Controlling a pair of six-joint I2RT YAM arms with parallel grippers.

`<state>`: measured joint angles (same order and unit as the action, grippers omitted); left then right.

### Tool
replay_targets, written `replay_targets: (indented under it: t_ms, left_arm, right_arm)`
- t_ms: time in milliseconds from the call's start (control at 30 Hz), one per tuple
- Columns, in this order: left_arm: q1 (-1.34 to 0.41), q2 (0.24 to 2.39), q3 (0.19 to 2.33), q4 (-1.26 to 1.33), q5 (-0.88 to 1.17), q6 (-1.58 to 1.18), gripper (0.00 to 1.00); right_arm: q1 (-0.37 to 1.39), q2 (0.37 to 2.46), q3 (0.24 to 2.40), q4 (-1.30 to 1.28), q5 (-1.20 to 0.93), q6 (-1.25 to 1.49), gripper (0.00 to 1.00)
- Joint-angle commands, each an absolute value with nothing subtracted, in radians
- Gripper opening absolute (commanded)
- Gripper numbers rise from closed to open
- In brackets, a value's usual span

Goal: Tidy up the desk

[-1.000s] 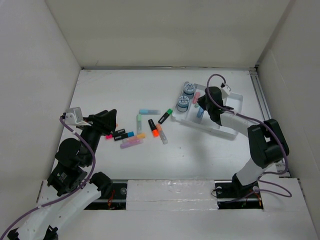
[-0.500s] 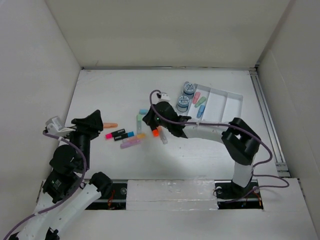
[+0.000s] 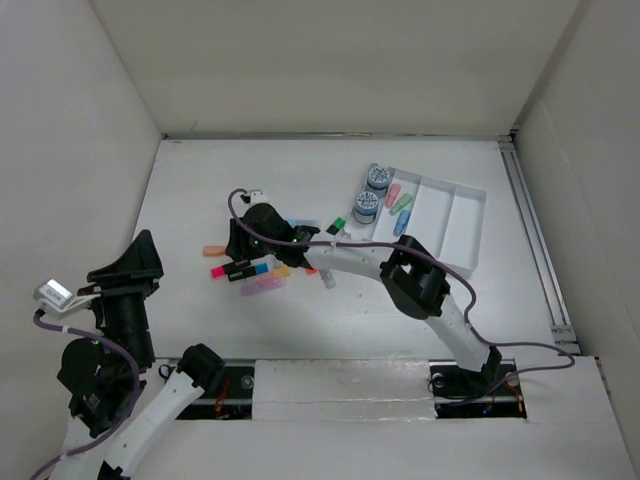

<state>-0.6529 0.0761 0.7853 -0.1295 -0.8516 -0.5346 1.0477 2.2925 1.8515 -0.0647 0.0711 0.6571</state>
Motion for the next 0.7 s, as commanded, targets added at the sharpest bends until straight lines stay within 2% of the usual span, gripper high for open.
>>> replay_targets:
  t_ms: [0, 100, 133, 300, 467, 500, 633, 667]
  left_arm:
    - [-0.652, 0.106, 0.762, -0.086, -0.851, -0.497, 0.53]
    - [-0.652, 0.087, 0.733, -0.045, -0.818, -0.474, 0.53]
    - [-0.652, 0.086, 0.726, -0.04, -0.813, -0.472, 0.53]
    - [-0.652, 0.083, 0.721, -0.046, -0.792, -0.471, 0.53]
    - [-0.652, 0.089, 0.704, -0.023, -0.74, -0.46, 0.53]
    - [-0.652, 0.089, 0.704, -0.023, -0.733, -0.46, 0.53]
    - [-0.652, 0.092, 0.698, -0.011, -0.7, -0.446, 0.54]
    - [-0.652, 0.094, 0.695, -0.006, -0.687, -0.443, 0.54]
  right_arm:
    - [1.048, 2.307, 1.928, -0.157, 0.086, 0.63, 0.53]
    - [1.048, 2.287, 1.891, -0.111, 0.09, 0.624, 0.54]
    - [1.048, 2.292, 1.91, -0.123, 0.097, 0.624, 0.58]
    - [1.048, 2.355, 2.013, -0.221, 0.155, 0.618, 0.58]
    - [1.081, 2.271, 1.832, -0.123, 0.189, 0.612, 0.54]
    - [1.081, 2.243, 1.795, -0.104, 0.193, 0.609, 0.5]
    - [1.081, 2.075, 1.62, -0.055, 0.271, 0.612, 0.15]
    - [1.081, 2.047, 1.556, -0.039, 0.293, 0.618, 0.11]
